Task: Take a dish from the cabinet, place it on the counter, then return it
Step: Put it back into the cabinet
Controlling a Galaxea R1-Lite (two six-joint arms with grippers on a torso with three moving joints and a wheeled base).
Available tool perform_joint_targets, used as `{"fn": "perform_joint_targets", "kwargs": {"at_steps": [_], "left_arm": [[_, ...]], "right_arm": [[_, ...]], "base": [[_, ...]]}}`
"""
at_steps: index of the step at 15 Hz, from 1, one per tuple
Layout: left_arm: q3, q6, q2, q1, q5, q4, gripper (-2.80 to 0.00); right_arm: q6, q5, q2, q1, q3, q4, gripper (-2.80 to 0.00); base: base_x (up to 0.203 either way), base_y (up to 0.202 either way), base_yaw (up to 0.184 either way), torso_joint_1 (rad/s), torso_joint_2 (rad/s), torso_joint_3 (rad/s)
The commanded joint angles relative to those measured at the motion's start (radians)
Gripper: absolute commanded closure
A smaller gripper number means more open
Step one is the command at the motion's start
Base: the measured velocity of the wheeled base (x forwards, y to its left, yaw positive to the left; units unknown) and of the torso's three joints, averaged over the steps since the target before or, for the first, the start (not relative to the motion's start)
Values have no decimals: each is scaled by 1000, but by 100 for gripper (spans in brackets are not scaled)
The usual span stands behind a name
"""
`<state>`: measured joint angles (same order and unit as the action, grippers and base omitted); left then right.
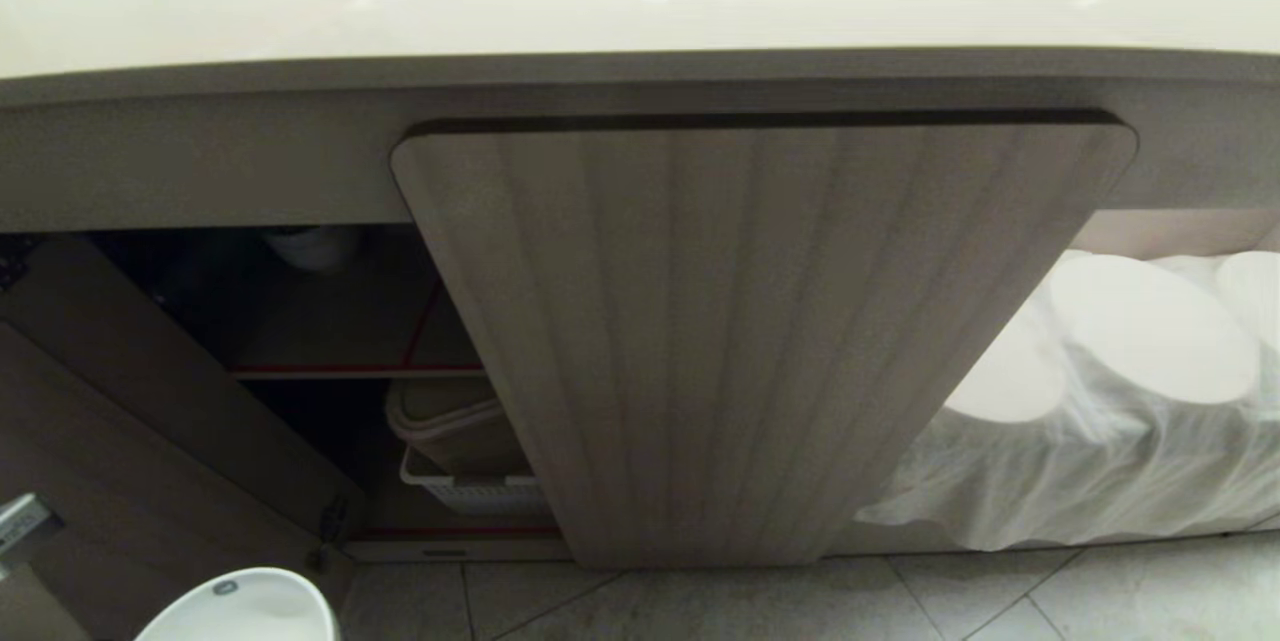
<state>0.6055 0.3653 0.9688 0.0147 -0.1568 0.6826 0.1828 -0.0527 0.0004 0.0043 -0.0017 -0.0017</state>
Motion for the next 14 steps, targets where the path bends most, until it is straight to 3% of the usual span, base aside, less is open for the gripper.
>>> {"fn": "perform_joint_targets", "kwargs": {"at_steps": [1, 6, 14], "left_arm": [[0, 3, 2, 1, -3, 2, 0], [-1, 3, 5, 1, -3, 2, 0], [-1, 3, 10, 2, -6, 2, 0]], "right_arm": [[1, 1, 1, 0, 0, -3, 0], [1, 1, 1, 1, 0, -3, 0], [3, -1, 1, 0, 0, -3, 0]], "base": [[0, 0, 0, -251, 367, 120], [0, 0, 0, -229, 333, 127], [0, 0, 0, -22, 118, 44]]}}
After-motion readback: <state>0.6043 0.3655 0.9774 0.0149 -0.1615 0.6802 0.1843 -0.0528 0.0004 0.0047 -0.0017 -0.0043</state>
